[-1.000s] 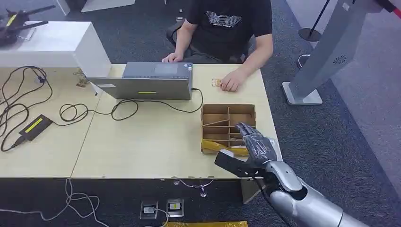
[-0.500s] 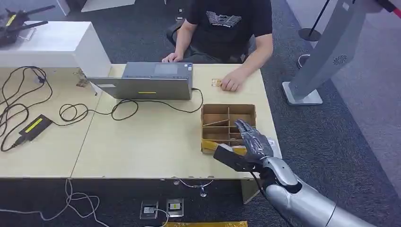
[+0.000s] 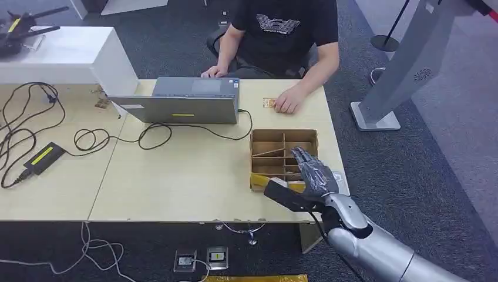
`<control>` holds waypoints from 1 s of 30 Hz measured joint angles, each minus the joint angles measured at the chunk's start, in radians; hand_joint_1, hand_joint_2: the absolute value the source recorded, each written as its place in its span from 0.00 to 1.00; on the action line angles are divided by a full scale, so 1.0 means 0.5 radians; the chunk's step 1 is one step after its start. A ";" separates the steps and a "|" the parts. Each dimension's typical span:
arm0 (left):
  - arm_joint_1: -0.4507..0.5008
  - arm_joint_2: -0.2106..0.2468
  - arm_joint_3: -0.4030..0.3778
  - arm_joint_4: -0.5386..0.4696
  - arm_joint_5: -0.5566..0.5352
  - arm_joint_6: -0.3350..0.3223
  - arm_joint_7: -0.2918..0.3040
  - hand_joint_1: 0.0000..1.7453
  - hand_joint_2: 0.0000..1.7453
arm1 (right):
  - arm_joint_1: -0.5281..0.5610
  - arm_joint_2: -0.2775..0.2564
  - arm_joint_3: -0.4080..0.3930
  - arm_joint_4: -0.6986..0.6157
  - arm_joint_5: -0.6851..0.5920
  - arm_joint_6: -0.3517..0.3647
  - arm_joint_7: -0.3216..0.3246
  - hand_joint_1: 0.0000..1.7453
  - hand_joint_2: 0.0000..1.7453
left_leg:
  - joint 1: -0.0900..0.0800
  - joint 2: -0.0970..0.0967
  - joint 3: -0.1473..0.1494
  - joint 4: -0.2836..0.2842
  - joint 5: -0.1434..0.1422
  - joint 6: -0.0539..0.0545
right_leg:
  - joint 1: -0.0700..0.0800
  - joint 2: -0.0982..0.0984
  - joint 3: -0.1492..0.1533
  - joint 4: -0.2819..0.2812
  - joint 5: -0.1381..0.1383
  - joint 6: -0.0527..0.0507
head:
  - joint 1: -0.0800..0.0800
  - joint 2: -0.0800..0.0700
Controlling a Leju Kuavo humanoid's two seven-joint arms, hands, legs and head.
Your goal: Pass the card to the sensor for recognition and then transmit it.
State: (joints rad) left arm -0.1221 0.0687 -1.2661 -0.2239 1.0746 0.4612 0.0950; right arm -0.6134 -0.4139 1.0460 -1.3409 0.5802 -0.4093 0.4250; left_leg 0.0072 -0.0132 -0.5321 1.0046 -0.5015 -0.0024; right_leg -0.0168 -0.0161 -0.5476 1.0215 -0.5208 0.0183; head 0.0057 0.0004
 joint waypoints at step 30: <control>0.000 0.000 -0.002 -0.001 -0.007 -0.002 0.047 0.00 0.00 | -0.038 -0.027 0.063 0.053 0.776 0.017 0.185 0.00 1.00 | 0.000 0.001 0.001 0.000 0.000 0.000 | 0.000 0.001 0.000 0.000 0.000 0.000 | 0.001 0.000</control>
State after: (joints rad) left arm -0.1220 0.0687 -1.2669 -0.2243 1.0712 0.4604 0.1186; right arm -0.6326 -0.4273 1.0773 -1.3146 0.9682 -0.4009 0.5177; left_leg 0.0072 -0.0129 -0.5315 1.0048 -0.5015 -0.0024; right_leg -0.0168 -0.0155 -0.5477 1.0214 -0.5208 0.0183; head 0.0061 0.0004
